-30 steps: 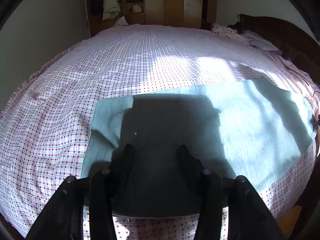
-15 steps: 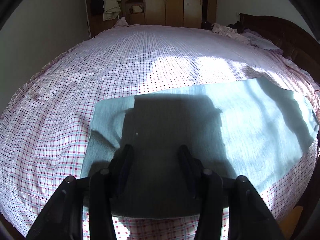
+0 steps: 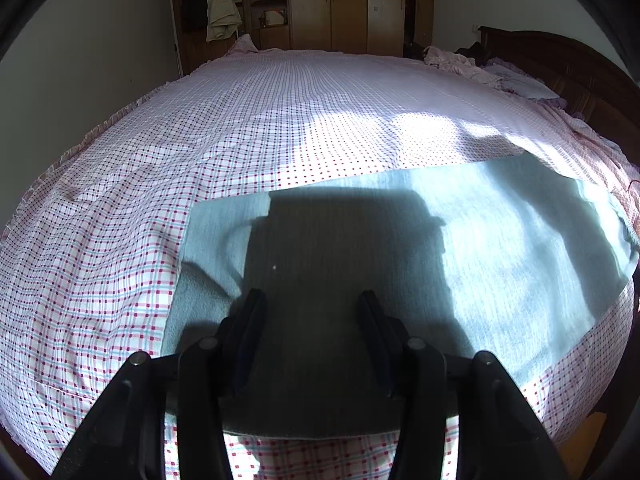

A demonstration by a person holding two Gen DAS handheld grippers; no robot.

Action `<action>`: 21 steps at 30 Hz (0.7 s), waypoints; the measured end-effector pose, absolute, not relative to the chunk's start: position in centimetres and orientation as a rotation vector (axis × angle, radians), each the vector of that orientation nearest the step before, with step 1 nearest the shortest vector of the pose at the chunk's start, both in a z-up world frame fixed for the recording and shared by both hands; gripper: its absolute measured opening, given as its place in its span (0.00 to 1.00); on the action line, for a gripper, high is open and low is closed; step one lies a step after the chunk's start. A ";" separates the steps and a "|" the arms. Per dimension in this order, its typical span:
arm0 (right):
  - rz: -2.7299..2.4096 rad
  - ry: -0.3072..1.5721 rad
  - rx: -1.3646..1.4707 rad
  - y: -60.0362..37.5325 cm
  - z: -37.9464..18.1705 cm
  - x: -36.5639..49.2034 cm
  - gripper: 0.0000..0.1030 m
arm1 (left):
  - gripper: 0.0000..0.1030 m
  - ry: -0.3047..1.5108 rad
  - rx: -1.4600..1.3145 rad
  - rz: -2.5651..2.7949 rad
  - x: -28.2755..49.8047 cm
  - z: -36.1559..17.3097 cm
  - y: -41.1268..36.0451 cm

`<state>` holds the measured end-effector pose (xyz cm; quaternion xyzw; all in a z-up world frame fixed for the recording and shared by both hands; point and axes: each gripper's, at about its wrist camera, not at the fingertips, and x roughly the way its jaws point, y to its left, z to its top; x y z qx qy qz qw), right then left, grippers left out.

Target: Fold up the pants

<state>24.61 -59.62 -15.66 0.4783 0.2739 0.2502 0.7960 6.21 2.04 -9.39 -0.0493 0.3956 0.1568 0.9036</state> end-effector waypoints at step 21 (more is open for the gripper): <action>0.338 0.680 0.836 -58.3 -16.0 26.2 0.13 | 0.52 0.812 -0.120 0.316 6.2 -9.2 2.1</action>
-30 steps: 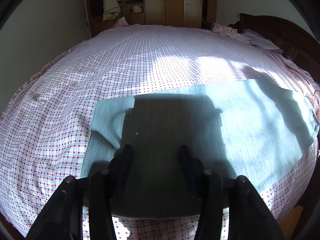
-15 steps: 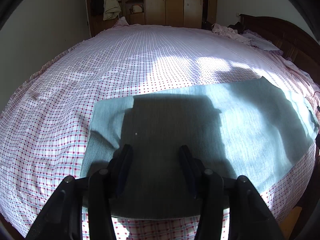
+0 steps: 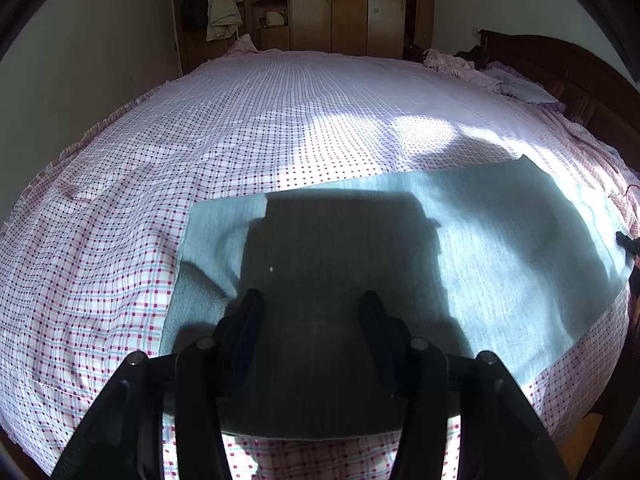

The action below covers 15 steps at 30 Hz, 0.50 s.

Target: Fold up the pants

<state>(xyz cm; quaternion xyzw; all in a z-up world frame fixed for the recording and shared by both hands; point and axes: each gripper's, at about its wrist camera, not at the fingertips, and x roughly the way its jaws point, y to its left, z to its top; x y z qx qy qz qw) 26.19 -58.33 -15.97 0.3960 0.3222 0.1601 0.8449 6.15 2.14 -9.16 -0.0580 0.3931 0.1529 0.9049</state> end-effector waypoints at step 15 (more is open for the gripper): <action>0.214 0.728 0.308 -53.5 -9.8 27.5 0.08 | 0.54 0.788 -0.143 0.274 4.6 -8.4 2.3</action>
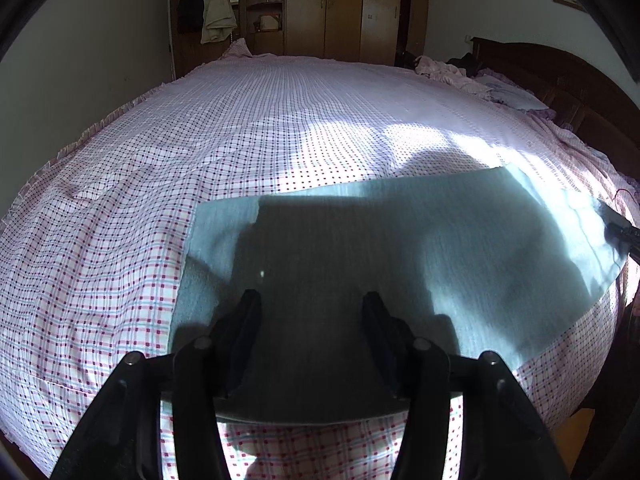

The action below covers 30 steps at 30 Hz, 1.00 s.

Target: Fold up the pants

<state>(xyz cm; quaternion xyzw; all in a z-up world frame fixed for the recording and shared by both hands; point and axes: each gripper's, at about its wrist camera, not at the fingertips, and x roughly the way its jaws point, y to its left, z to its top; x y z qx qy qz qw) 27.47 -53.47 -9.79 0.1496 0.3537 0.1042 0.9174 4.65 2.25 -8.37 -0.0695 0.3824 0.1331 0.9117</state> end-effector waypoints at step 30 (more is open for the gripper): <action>0.173 0.786 0.203 -52.1 -3.3 24.8 0.09 | 0.77 0.710 -0.291 0.235 -0.2 -5.3 6.0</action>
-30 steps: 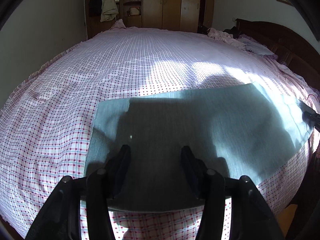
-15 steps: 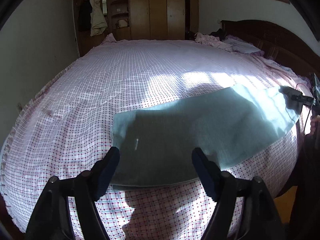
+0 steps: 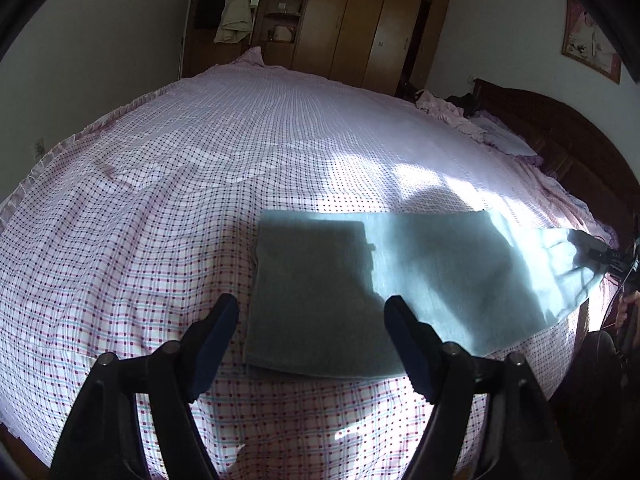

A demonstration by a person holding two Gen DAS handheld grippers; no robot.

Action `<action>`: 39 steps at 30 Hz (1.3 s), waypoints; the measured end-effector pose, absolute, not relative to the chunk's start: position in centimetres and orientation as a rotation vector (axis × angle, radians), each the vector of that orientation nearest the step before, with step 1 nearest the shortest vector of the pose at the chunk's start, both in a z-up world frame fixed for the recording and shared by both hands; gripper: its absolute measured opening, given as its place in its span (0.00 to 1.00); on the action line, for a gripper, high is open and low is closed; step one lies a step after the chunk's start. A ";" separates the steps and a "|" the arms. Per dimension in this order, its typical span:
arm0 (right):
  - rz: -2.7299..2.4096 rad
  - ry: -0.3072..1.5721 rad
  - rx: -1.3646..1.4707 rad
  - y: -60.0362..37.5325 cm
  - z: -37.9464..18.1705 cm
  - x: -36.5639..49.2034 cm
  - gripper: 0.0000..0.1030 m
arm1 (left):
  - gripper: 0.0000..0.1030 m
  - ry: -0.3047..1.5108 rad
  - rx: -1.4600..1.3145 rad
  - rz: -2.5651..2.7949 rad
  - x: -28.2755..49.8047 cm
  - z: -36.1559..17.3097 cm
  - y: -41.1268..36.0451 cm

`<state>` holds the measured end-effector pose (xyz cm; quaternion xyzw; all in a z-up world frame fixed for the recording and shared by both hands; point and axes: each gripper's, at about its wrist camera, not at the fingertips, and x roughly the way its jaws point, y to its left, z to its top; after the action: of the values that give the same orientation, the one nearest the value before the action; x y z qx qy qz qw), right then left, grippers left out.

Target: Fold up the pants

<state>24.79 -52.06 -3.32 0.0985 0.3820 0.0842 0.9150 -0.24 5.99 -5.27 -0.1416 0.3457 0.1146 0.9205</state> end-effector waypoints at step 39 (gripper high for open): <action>0.564 0.450 -0.363 -23.5 3.8 14.9 0.08 | 0.77 0.699 -0.453 0.353 -2.0 -5.7 10.9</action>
<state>14.89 -23.51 3.79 -0.1766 0.2190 0.2742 0.9196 -1.95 10.94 -5.68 -0.2188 0.3376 0.1707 0.8995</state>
